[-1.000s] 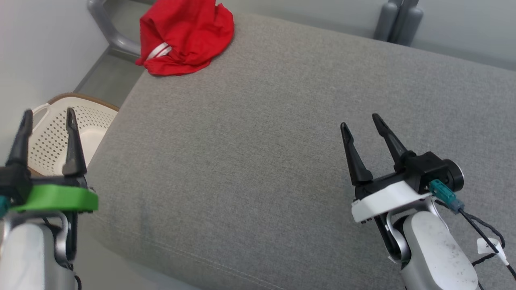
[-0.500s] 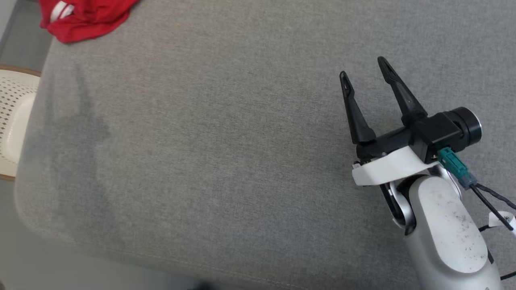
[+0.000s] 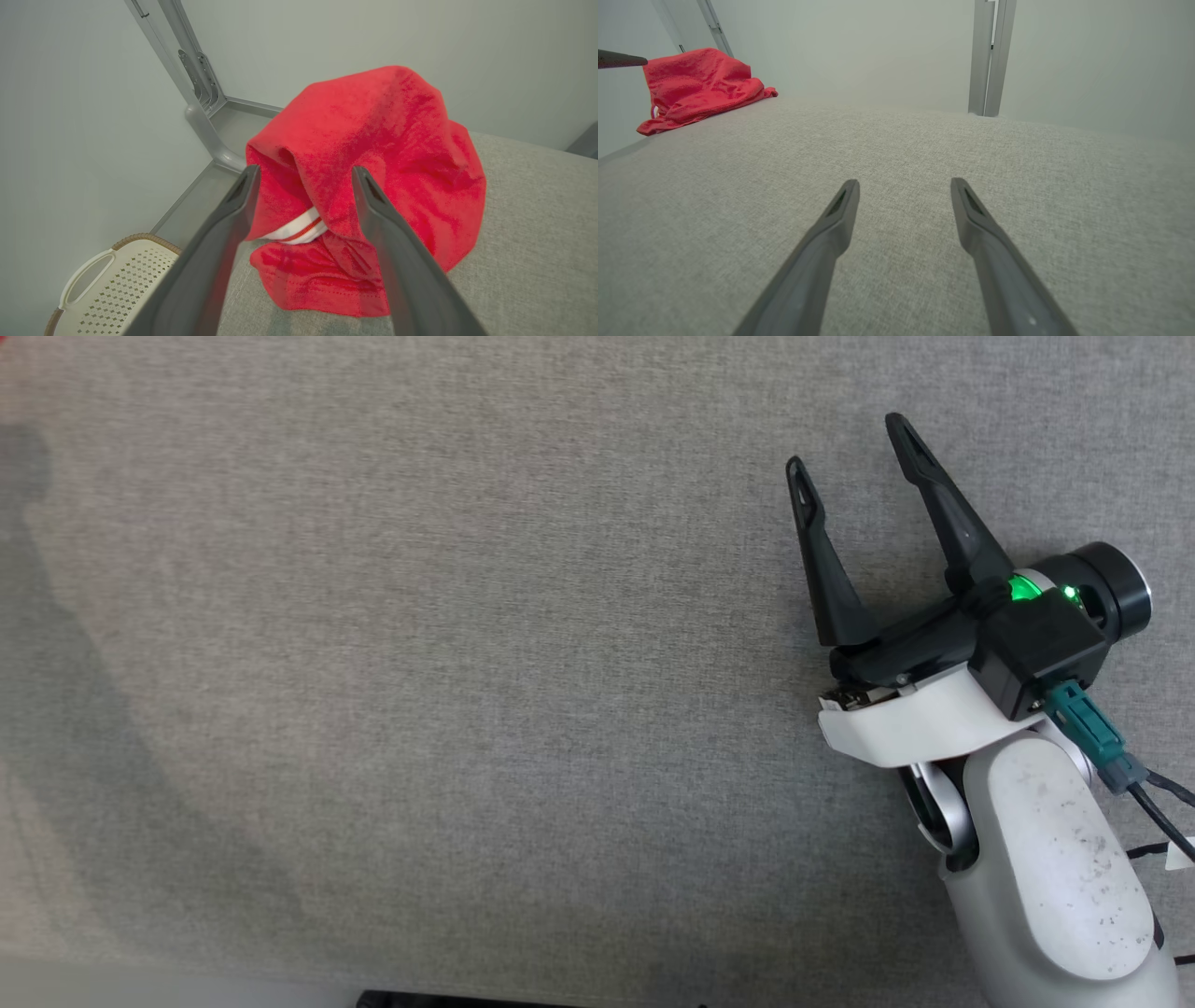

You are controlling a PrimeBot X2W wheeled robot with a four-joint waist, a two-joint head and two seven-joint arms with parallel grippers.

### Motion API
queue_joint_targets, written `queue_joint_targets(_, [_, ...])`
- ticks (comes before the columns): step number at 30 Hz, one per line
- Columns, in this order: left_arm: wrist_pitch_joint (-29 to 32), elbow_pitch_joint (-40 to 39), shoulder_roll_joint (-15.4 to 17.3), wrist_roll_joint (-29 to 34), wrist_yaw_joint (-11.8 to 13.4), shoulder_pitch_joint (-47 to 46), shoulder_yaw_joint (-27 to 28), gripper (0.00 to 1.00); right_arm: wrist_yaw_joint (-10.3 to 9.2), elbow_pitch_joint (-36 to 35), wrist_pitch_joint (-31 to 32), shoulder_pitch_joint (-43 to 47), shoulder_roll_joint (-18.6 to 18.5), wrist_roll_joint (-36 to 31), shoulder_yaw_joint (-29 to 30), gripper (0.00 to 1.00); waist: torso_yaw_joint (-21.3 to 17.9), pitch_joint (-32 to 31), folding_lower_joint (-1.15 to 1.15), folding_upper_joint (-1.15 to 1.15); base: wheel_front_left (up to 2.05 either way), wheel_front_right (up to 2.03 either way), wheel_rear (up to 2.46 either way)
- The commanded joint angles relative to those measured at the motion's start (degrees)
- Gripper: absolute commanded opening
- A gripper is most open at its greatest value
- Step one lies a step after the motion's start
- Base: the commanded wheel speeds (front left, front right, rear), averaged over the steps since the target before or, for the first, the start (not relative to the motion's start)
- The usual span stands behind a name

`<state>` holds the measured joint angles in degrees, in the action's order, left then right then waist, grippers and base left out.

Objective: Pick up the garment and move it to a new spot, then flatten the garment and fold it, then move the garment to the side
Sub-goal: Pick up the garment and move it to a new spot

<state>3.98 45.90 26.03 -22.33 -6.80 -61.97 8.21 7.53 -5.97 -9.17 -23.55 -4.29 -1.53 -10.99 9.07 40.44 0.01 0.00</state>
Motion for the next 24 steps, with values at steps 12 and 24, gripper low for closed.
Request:
queue_joint_targets(12, [-9.16, 6.55, 0.98, 0.16, 0.56, -4.25, -0.36, 0.0, -0.1, 0.97, -0.11, -0.13, -0.18, -0.56, -0.11, 1.0, -2.52, 2.97, -0.01, 0.0, 0.0, 0.0, 0.0])
queue_joint_targets(24, [-13.49, 8.37, 2.29, 1.07, -0.66, -7.55, -7.35, 0.0, -0.09, 5.27, -3.26, 0.22, 0.92, 1.56, -0.84, 1.0, -4.09, -6.12, -0.01, 0.0, 0.0, 0.0, 0.0])
